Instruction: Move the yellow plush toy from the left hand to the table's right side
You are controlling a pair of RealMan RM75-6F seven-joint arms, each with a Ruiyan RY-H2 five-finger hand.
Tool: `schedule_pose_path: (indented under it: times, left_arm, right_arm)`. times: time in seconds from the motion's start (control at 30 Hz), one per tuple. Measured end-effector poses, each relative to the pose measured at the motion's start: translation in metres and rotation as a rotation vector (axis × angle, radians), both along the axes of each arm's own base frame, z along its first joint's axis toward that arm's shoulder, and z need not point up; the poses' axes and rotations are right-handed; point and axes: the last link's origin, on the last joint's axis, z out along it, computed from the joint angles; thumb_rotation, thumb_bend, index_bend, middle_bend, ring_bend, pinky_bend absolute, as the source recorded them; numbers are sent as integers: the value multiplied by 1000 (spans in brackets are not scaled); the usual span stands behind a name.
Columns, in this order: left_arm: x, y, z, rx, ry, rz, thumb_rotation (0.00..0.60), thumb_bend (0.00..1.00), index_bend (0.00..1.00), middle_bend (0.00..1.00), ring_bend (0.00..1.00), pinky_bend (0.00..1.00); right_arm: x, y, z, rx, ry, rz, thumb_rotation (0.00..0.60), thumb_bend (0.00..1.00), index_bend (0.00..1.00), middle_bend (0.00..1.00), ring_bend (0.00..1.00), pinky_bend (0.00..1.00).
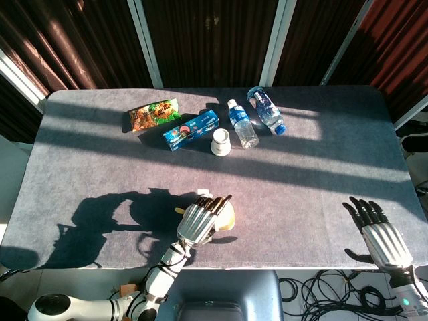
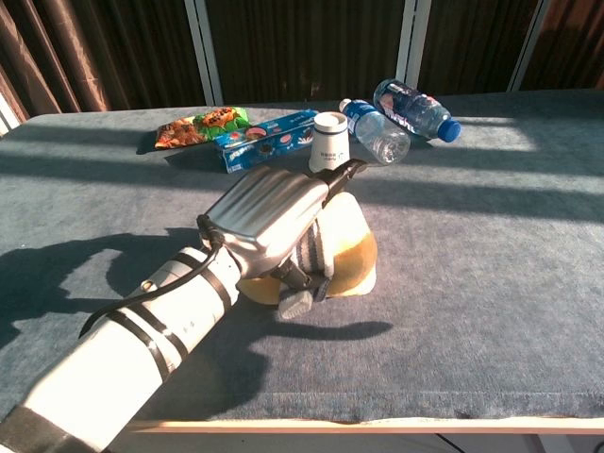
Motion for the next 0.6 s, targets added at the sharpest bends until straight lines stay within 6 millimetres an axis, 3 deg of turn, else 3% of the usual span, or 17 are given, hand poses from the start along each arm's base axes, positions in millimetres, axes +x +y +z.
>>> schedule_pose_path:
  times: [0.17,0.43,0.6]
  left_arm:
    - [-9,2,5,-37,54,54,600,282,0,0,8,327]
    - [-14,5,31,-88,29,89,600,254,0,0,0,303]
    - [-19,3,57,-101,0,91,600,244,0,0,0,301]
  right_arm:
    - [0,0,-2,-1,11,-1,600,0,0,0,0,29]
    - [0,0,-5,3,27,-5,600,0,0,0,0,29]
    - [0,-1,-7,6,36,-9,600,0,0,0,0,29]
